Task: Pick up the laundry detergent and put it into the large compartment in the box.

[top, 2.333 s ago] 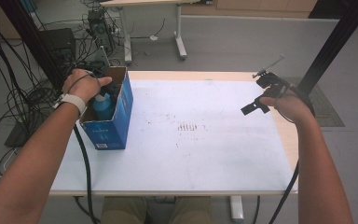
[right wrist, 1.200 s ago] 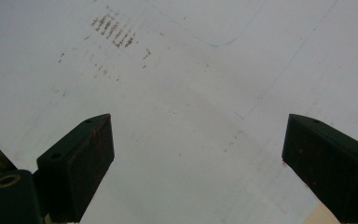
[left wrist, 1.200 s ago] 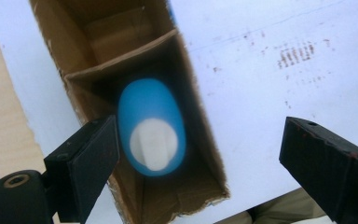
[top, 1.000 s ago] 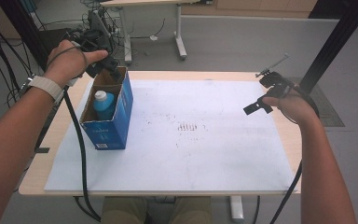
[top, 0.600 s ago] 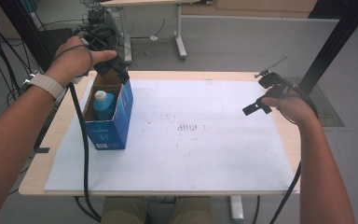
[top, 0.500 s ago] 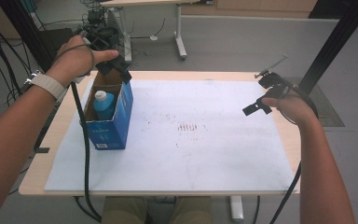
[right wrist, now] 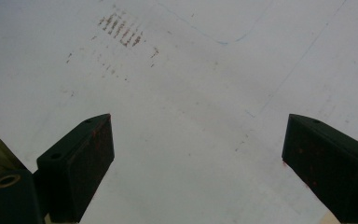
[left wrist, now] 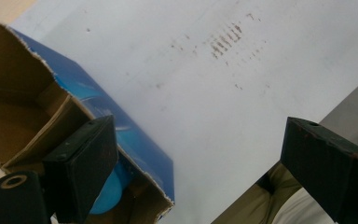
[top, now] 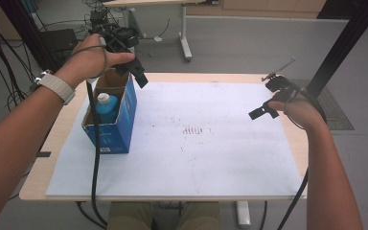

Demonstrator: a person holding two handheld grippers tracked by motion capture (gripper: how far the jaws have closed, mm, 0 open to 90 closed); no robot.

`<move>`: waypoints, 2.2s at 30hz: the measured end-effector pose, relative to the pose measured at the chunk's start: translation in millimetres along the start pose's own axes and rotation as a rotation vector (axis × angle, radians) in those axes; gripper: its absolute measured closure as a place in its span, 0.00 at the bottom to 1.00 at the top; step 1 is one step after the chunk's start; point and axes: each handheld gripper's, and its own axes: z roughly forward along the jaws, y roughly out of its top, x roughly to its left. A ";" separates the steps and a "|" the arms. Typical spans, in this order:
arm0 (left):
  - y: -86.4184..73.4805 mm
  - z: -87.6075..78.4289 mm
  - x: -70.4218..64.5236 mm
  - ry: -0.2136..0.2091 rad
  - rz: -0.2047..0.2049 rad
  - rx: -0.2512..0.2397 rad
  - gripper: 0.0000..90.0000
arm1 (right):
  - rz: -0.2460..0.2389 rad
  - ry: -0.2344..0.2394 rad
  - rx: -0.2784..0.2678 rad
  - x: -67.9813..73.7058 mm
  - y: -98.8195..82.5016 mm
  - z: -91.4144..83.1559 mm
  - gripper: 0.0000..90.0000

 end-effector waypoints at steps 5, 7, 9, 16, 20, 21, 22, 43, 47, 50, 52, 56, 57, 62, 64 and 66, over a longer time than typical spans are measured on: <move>5.6 2.6 -7.9 -0.016 0.053 0.005 0.13 | 0.004 0.003 0.001 1.2 -0.3 1.6 0.10; 8.0 3.8 -11.1 -0.021 0.078 0.008 0.13 | 0.006 0.002 0.002 1.6 -0.6 1.7 0.10; 10.0 5.5 -14.4 -0.031 0.108 0.007 0.13 | 0.007 0.001 0.000 1.8 -1.7 1.6 0.10; 19.0 15.9 -25.0 -0.050 0.195 0.023 0.12 | 0.019 0.001 -0.001 1.7 -4.5 -0.1 0.10; 22.7 23.4 -29.2 -0.069 0.238 0.033 0.12 | 0.025 0.000 -0.002 2.3 -6.0 -0.6 0.10; 23.1 25.0 -29.7 -0.072 0.246 0.033 0.12 | 0.023 0.000 -0.001 2.2 -6.3 -0.4 0.10; 23.3 27.6 -30.4 -0.078 0.254 0.033 0.12 | 0.024 0.000 0.000 2.1 -6.5 -0.2 0.10; 28.3 59.2 -53.2 -0.107 0.436 0.077 0.12 | 0.029 0.002 -0.003 4.2 -9.7 2.2 0.10; 28.9 63.2 -57.2 -0.108 0.461 0.087 0.12 | 0.031 0.001 -0.004 4.9 -10.2 1.8 0.10; 29.4 66.7 -61.7 -0.100 0.476 0.099 0.12 | 0.031 0.000 -0.004 5.4 -10.6 1.1 0.10; 28.8 68.7 -62.4 -0.107 0.480 0.098 0.12 | 0.034 0.000 -0.006 5.8 -11.5 1.2 0.10; 29.8 72.9 -66.8 -0.100 0.501 0.110 0.12 | 0.036 -0.001 -0.004 6.6 -12.7 0.8 0.10; 29.4 74.9 -68.3 -0.097 0.500 0.113 0.12 | 0.034 -0.001 -0.003 6.6 -12.8 0.4 0.10; 31.8 80.4 -73.7 -0.088 0.526 0.136 0.11 | 0.036 -0.001 -0.005 7.3 -14.6 -1.3 0.10; 30.9 82.2 -76.1 -0.083 0.526 0.135 0.11 | 0.037 -0.004 -0.006 7.2 -15.5 -2.0 0.10; 31.3 83.8 -77.6 -0.084 0.536 0.142 0.11 | 0.039 -0.005 -0.007 7.2 -16.9 -2.8 0.10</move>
